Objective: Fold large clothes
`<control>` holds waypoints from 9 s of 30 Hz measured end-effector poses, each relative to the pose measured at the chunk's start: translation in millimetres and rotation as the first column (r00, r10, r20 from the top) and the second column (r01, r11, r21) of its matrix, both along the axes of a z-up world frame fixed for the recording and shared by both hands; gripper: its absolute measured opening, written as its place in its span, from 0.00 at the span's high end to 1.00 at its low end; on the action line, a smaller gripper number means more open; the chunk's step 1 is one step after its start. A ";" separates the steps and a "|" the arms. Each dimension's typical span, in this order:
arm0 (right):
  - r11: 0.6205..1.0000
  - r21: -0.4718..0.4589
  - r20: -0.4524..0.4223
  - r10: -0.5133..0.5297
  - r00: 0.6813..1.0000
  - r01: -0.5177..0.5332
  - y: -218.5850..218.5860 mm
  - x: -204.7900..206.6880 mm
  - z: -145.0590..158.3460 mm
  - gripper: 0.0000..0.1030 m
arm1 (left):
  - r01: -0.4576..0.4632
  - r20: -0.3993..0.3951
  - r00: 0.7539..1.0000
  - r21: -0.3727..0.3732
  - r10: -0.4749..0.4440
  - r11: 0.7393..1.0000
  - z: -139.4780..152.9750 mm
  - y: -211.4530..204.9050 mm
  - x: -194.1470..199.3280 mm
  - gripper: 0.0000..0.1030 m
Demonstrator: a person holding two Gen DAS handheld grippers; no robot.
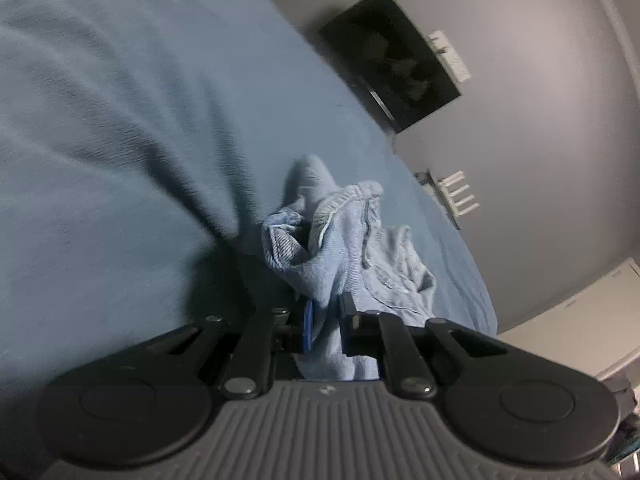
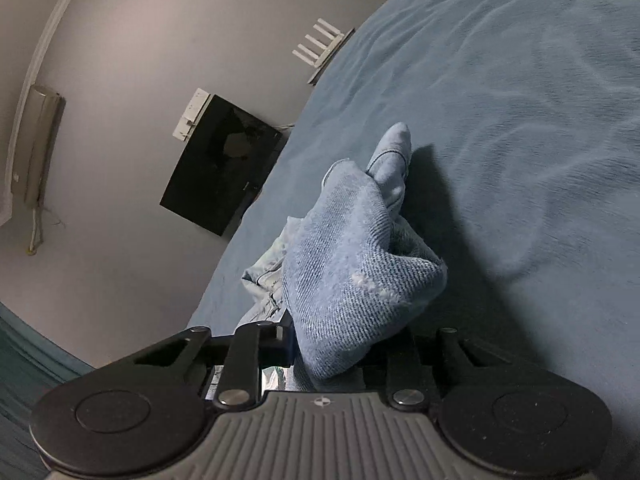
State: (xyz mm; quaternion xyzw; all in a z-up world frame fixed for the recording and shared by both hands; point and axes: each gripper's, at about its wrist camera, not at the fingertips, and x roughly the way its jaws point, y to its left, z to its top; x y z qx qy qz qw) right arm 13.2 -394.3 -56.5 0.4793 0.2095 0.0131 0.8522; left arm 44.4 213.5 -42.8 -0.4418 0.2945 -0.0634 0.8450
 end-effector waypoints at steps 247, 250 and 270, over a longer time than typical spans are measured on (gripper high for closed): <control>0.552 -0.742 -0.054 0.516 0.855 -0.380 308.8 51.0 -9.6 0.69 | 0.280 0.033 0.947 0.397 -0.318 0.874 24.4 -12.3 66.4 0.79; 0.630 -0.684 0.002 0.507 0.862 -0.369 299.9 56.1 2.5 0.68 | 0.324 -0.030 0.941 0.366 -0.337 0.872 20.1 -2.7 68.7 0.79; 0.280 -0.909 -0.177 0.412 0.894 -0.309 324.1 296.5 -6.2 0.66 | 0.437 -0.064 0.888 0.423 -0.455 0.794 27.0 -2.4 84.4 0.78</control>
